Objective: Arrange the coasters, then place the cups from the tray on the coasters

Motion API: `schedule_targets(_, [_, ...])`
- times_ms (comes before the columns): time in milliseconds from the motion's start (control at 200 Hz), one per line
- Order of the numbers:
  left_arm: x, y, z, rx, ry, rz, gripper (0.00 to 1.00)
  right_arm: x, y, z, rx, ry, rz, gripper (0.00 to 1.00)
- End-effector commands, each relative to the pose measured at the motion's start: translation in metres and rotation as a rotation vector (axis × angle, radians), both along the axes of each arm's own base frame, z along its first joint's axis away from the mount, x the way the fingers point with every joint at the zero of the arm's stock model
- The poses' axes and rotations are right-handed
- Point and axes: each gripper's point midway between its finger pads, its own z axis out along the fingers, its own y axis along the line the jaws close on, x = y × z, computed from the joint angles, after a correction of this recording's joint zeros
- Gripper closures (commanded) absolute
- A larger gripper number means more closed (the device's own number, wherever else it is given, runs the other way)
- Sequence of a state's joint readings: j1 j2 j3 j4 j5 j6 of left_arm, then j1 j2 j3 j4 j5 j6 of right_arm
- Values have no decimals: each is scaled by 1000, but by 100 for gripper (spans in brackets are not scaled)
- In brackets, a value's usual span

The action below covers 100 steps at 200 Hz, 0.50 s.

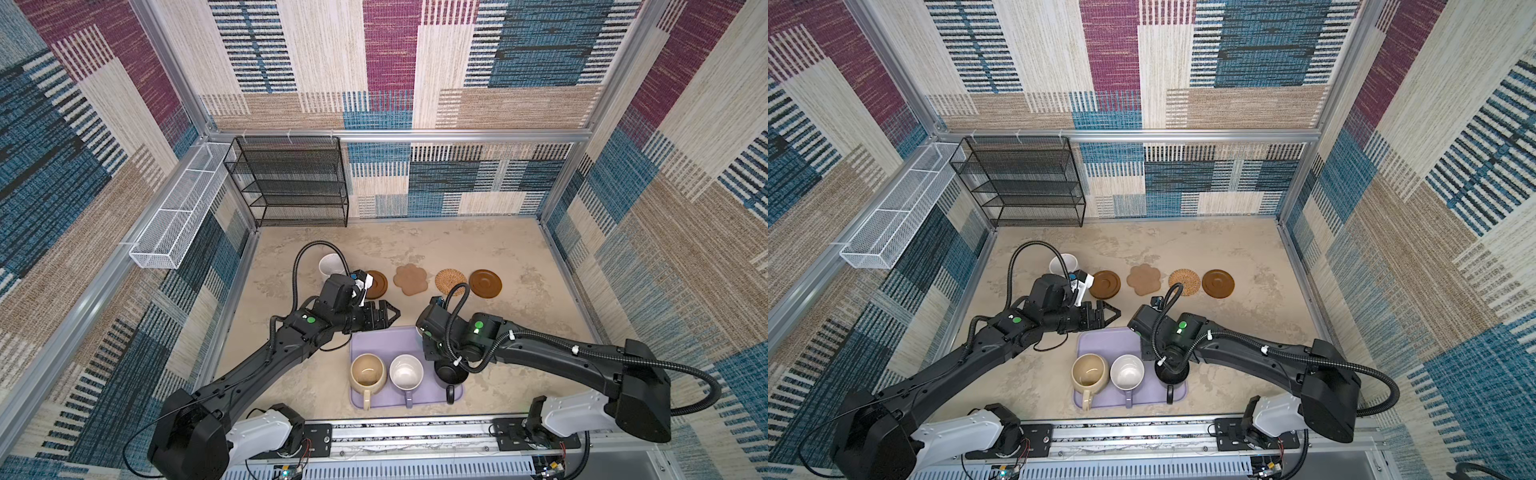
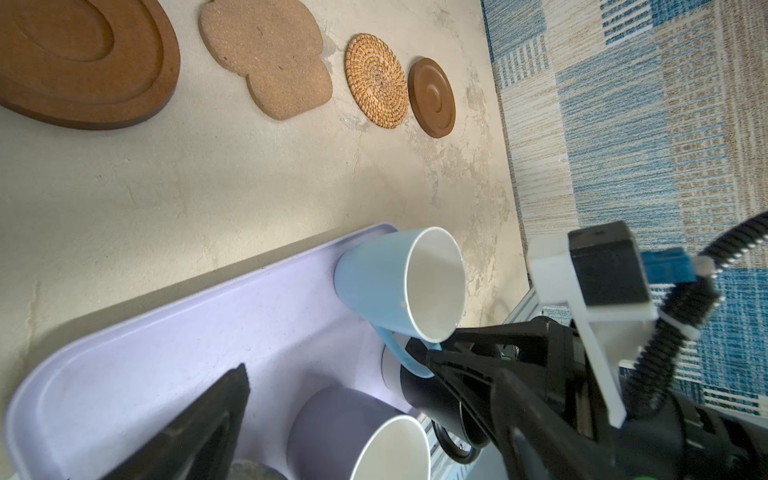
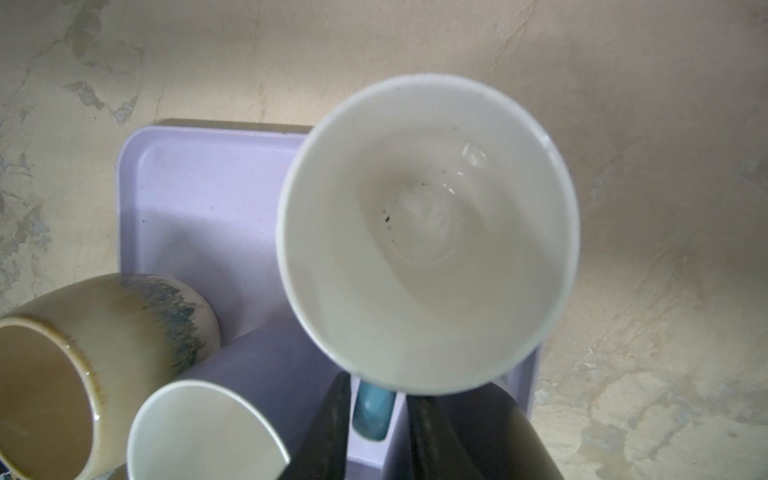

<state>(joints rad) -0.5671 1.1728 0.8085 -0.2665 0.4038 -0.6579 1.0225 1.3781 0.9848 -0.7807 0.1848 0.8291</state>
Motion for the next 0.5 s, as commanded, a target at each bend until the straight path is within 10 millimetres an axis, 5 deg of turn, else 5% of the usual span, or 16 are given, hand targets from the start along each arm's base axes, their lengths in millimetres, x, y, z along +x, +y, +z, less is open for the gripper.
schedule_targets(0, [3, -4, 7, -29, -17, -3, 6, 4, -1, -1, -15, -12, -20, 73])
schedule_targets(496, [5, -6, 5, -32, -14, -6, 6, 15, 0, -10, -53, -33, -20, 78])
